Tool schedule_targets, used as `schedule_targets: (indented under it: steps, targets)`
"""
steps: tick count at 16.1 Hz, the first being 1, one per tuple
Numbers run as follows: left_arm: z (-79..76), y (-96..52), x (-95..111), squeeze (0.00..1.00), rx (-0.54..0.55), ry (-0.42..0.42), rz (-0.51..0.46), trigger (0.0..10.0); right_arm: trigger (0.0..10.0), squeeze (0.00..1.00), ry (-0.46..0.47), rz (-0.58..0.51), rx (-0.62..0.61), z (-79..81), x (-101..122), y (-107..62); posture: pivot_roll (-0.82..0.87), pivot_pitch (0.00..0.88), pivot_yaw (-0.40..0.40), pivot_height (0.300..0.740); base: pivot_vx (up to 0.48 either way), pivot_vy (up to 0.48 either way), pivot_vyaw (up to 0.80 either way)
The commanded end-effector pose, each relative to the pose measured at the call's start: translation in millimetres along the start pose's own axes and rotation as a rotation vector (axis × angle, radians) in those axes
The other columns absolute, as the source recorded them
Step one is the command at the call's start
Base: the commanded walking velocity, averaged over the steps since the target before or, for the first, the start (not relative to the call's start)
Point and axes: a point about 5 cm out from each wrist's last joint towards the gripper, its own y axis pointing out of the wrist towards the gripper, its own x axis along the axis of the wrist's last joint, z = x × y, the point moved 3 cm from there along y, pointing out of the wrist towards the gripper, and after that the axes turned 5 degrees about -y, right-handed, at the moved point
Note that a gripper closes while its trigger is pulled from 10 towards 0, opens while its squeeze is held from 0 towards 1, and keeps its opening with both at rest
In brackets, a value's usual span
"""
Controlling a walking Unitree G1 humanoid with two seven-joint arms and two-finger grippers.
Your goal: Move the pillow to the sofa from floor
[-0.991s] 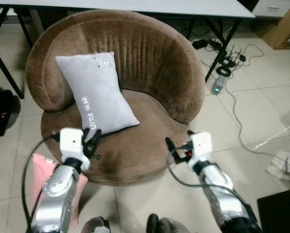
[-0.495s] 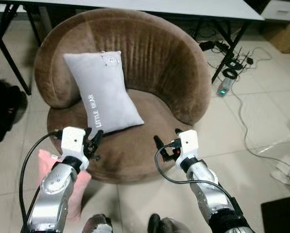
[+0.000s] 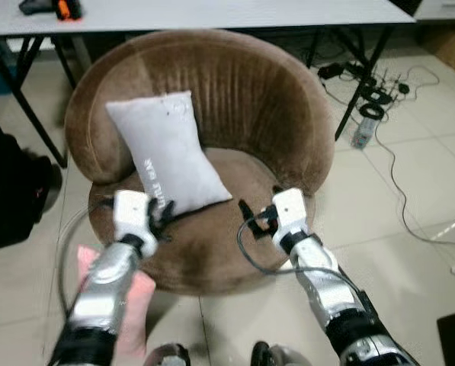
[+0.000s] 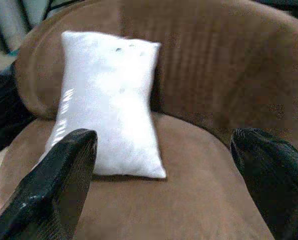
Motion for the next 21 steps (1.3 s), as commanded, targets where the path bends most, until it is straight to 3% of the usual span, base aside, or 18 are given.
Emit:
schedule_targets:
  steps: [1,4,7,12,21]
  targets:
    - [-5.9,7.9,8.8,0.0,-0.045,0.018,-0.015,10.0,10.0,0.0,0.02,0.003,-0.06,-7.7,-4.7,-6.1,-0.11,0.071,0.018,0.74,0.0,0.0,0.0]
    - [-0.6,15.0,15.7,0.0,-0.047,0.028,-0.026,10.0,10.0,0.0,0.037,0.021,-0.078,-2.3,-15.4,-17.5,-0.11,0.071,0.027,0.74,0.0,0.0,0.0]
    - [7.8,8.6,18.0,0.0,-0.01,0.008,-0.056,10.0,10.0,0.0,0.054,0.034,-0.092,-2.6,-22.4,-26.7,-0.07,0.078,0.005,0.74,0.0,0.0,0.0]
    - [13.4,-1.6,9.5,0.0,0.067,0.056,-0.059,10.0,10.0,0.0,0.074,0.052,-0.052,5.1,-24.9,-26.1,-0.03,0.093,-0.023,0.74,0.0,0.0,0.0]
    - [12.7,0.5,10.0,0.0,0.098,0.078,-0.05,10.0,10.0,0.0,0.079,0.066,-0.041,3.6,-25.4,-24.4,-0.02,0.097,-0.033,0.74,-0.082,0.0,0.0]
